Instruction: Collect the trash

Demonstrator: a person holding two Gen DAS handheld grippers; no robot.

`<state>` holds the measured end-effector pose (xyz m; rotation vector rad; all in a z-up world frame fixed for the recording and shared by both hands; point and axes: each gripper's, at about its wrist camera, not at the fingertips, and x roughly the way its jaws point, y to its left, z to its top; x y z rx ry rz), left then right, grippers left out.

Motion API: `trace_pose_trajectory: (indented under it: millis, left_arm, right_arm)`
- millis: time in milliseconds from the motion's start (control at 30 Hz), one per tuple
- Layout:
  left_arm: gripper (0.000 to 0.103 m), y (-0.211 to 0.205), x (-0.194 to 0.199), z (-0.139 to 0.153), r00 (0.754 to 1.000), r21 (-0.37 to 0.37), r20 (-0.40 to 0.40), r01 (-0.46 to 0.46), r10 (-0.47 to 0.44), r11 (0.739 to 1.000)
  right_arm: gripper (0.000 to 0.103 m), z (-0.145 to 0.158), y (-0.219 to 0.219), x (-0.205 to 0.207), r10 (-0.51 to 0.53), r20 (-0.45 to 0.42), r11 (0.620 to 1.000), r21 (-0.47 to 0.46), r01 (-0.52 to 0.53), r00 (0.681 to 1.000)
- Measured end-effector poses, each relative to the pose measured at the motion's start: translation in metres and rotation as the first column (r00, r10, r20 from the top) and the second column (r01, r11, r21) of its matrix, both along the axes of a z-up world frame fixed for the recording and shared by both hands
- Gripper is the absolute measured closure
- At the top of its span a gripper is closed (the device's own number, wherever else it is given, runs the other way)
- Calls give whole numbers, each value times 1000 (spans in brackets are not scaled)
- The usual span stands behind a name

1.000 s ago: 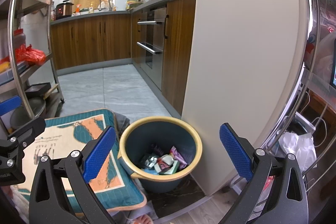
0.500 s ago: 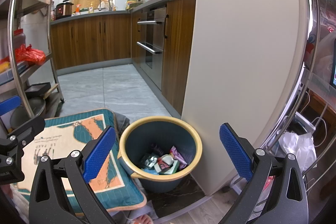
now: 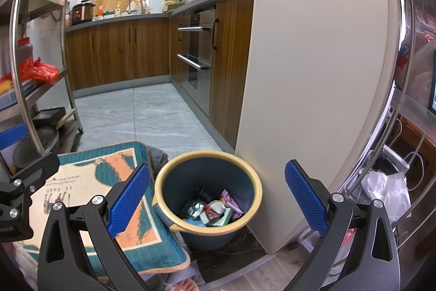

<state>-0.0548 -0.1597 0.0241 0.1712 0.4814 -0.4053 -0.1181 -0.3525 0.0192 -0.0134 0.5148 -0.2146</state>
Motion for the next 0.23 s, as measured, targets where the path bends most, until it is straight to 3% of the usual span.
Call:
trace_pose_trajectory:
  millis: [233]
  left_arm:
    - [5,4,12,20,998,-53,-30,-64,63,997]
  right_arm:
    - [5,-4,-1,2,-6,-15,1000,2,6,1000]
